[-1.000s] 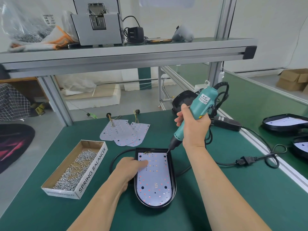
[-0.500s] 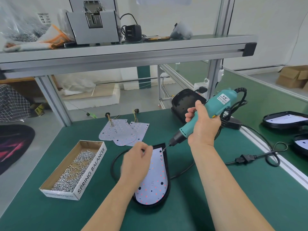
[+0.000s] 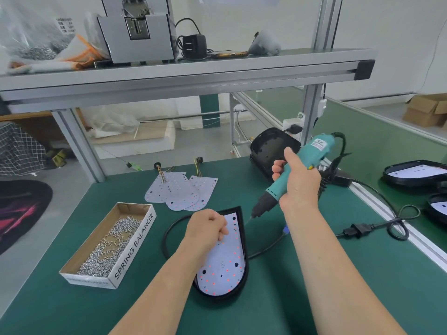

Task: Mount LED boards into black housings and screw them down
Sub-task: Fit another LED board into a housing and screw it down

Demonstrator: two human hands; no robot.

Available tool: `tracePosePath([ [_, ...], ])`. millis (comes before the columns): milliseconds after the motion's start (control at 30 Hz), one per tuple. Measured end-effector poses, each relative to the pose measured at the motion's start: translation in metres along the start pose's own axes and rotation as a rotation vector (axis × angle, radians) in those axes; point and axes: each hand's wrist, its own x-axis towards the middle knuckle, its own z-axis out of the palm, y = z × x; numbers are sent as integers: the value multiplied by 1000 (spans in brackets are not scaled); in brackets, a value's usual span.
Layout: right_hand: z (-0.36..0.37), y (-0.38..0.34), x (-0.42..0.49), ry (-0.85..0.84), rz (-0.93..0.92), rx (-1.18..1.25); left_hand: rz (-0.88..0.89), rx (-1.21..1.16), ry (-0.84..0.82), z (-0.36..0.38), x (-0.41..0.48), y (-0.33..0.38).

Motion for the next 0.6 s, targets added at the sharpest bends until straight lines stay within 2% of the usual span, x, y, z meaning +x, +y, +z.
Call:
tracePosePath([
  [67, -4, 5, 0, -43, 66, -117, 135, 207, 32, 4, -2, -1],
  [167, -10, 14, -2, -56, 139, -167, 271, 495, 40, 14, -3, -5],
  [367, -23, 18, 1, -85, 213, -130, 398, 820, 125, 28, -4, -19],
  [600, -36, 12, 3, -86, 224, -47, 487, 1205, 24, 36, -13, -8],
])
